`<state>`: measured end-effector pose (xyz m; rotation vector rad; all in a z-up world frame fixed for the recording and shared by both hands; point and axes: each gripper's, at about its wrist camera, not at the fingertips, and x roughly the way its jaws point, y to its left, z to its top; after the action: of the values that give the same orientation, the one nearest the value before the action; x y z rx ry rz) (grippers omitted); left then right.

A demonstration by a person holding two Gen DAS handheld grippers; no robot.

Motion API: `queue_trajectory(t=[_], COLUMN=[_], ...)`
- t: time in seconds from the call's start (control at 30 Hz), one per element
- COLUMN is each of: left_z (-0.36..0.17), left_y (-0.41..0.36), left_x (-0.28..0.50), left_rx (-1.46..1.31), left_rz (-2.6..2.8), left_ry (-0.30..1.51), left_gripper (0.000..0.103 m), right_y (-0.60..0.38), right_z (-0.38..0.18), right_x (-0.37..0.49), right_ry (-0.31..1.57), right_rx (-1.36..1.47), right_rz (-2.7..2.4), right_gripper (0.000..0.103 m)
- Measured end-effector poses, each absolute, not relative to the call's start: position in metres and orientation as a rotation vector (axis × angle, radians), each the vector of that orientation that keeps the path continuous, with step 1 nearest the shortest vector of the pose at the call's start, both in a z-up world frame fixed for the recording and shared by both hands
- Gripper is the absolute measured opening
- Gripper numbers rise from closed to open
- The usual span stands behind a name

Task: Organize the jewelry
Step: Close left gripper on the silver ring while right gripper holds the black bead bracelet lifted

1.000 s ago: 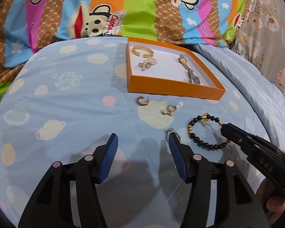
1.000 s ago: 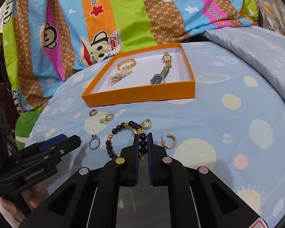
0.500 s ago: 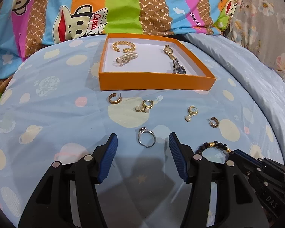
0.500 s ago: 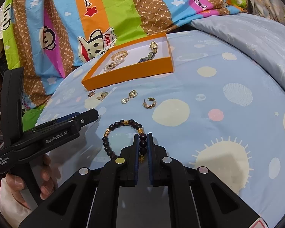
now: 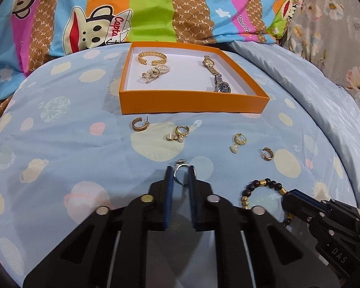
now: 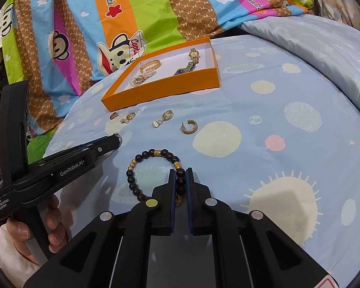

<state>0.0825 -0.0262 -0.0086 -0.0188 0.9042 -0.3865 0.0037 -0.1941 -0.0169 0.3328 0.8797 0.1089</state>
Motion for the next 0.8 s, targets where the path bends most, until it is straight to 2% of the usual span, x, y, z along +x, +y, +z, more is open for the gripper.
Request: queue_trajectory(t=[0.17, 0.43, 0.53, 0.6, 0.8], left_z=[-0.008, -0.005, -0.002, -0.001, -0.006], left_y=[-0.024, -0.022, -0.026, -0.029, -0.036], left_x=[0.082, 0.077, 0.073, 0.072, 0.076], left_rx=[-0.04, -0.054, -0.033, -0.026, 0.007], left_rz=[-0.397, -0.417, -0.427, -0.435, -0.427], left_ry=[0.904, 0.888, 0.872, 0.864, 0.901], left_gripper=[0.001, 0.003, 0.016, 0.029, 0.03], right_y=[-0.195, -0.195, -0.196, -0.195, -0.194], right_z=[-0.016, -0.016, -0.016, -0.016, -0.017], right_x=[0.003, 0.004, 0.004, 0.004, 0.004], right_ry=[0.874, 0.871, 0.87, 0.87, 0.87], right_rx=[0.334, 0.341, 0.344, 0.344, 0.345], right_rz=[0.111, 0.116, 0.118, 0.118, 0.12], right_gripper=[0.008, 0.008, 0.008, 0.008, 0.008])
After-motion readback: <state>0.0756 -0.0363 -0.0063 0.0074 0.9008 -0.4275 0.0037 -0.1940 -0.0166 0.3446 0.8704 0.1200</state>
